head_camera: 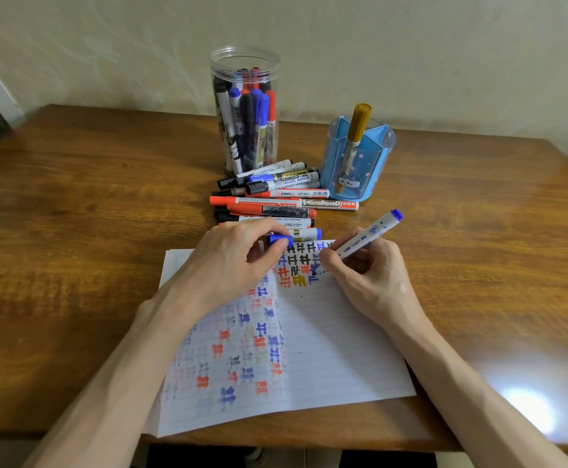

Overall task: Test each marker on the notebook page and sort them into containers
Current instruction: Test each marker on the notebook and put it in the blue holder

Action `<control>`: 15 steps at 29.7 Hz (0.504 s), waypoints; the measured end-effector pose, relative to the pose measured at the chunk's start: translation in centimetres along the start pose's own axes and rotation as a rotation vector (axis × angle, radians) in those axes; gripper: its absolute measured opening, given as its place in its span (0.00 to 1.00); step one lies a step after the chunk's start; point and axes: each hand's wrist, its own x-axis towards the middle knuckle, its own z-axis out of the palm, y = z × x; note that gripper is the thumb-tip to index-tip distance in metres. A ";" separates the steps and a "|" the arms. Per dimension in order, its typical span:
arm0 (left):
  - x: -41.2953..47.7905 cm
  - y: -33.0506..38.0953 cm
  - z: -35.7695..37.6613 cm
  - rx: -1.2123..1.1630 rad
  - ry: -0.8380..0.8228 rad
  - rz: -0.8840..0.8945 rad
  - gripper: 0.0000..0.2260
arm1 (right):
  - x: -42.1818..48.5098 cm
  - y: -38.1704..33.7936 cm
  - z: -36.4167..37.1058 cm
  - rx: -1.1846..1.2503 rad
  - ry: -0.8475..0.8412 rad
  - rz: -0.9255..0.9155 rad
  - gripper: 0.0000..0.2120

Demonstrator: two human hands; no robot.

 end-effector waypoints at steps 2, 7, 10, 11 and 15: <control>0.0 0.0 0.0 0.003 0.003 0.000 0.09 | 0.0 0.0 0.1 -0.015 -0.004 -0.003 0.07; 0.0 0.0 0.0 -0.005 -0.002 0.005 0.09 | -0.2 -0.2 0.1 -0.064 -0.052 0.000 0.09; 0.0 0.0 0.0 -0.014 -0.003 0.004 0.10 | -0.1 -0.1 0.0 -0.038 -0.039 0.009 0.09; 0.0 0.0 0.0 -0.014 -0.001 0.006 0.10 | -0.1 0.0 0.0 -0.022 -0.025 0.017 0.09; 0.0 0.1 -0.1 -0.025 0.013 0.015 0.09 | 0.0 0.2 0.0 0.002 -0.007 0.018 0.09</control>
